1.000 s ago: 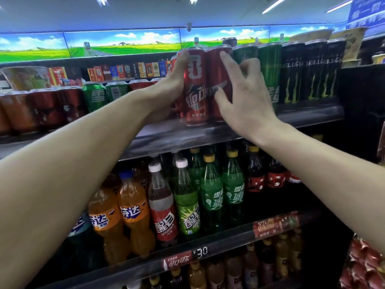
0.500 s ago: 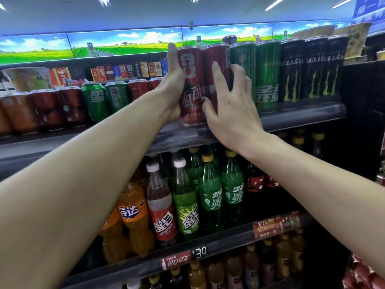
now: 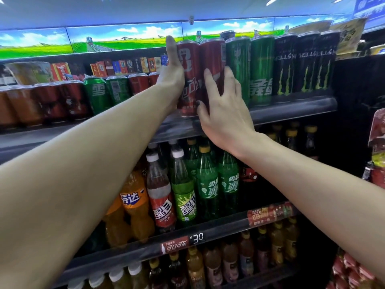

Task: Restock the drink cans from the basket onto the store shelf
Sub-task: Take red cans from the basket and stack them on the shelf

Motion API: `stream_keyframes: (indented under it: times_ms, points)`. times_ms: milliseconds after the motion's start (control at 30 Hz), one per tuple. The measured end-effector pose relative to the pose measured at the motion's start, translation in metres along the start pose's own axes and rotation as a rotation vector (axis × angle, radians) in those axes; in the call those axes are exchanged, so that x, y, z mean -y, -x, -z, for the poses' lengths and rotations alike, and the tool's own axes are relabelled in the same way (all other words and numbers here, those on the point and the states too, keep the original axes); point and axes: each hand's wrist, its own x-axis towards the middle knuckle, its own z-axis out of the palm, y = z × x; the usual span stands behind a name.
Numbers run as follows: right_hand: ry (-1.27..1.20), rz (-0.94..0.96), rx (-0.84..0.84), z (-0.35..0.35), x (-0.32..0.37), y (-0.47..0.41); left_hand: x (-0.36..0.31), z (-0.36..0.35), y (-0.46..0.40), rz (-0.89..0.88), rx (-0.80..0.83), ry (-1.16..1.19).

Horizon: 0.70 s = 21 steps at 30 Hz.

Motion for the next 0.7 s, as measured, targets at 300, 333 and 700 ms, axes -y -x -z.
stream_keyframes:
  times_ms: [300,333,700]
  points:
    - [-0.219,0.206,-0.267,-0.003,0.009,0.056,0.016,0.045,0.083,-0.442,-0.213,-0.424]
    - [-0.262,0.219,-0.258,-0.009,0.013,0.067,0.03,0.055,0.097,-0.554,-0.243,-0.447]
    - [-0.615,-0.042,0.416,-0.134,0.059,0.256,0.293,0.13,0.233,0.067,-0.08,-0.656]
